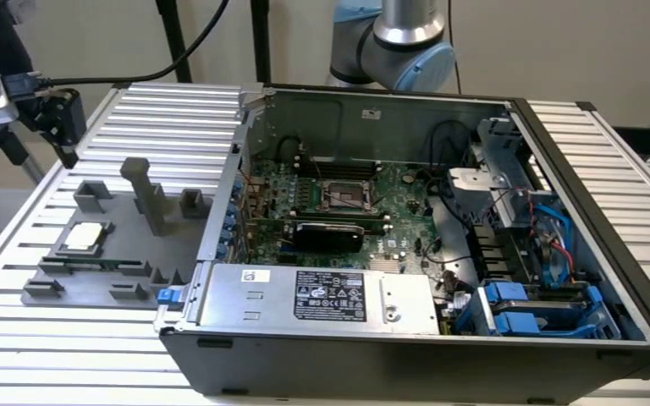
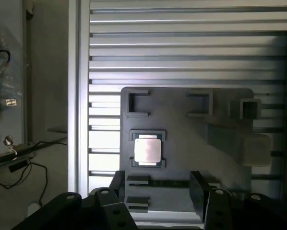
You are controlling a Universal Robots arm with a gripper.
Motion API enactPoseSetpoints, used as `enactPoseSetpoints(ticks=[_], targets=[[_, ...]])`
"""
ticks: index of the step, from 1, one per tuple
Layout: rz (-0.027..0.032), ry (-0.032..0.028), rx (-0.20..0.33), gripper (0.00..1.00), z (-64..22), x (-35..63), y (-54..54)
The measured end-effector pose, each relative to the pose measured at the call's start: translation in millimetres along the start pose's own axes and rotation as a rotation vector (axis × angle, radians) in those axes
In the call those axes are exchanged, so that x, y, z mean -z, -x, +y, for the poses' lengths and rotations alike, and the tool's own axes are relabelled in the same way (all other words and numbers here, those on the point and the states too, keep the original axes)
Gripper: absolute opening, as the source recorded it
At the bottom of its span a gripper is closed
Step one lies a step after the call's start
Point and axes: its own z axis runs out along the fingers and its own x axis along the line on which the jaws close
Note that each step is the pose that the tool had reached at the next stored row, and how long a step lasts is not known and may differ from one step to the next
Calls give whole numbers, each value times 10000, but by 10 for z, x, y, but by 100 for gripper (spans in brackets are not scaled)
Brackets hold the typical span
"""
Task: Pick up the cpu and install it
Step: 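Pick up the cpu and move it towards the insertion slot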
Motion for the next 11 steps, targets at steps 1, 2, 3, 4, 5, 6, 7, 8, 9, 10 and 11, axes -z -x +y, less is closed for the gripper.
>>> enactPoseSetpoints(ticks=[1, 2, 3, 4, 5, 6, 7, 8, 9, 10, 11], targets=[[2, 0, 0, 65, -1, -18, 1], [2, 1, 0, 65, -2, -36, 1], [2, 1, 0, 65, -3, -55, 2], [2, 1, 0, 65, -3, -73, 3], [3, 1, 0, 65, -4, -91, 4], [3, 0, 0, 65, -5, -110, 4], [4, 0, 0, 65, -6, -128, 5], [3, 1, 0, 65, -7, -146, 6], [2, 1, 1, 65, -9, -164, 7], [2, 1, 1, 65, -10, -182, 7], [3, 1, 1, 65, -11, -200, 8]])
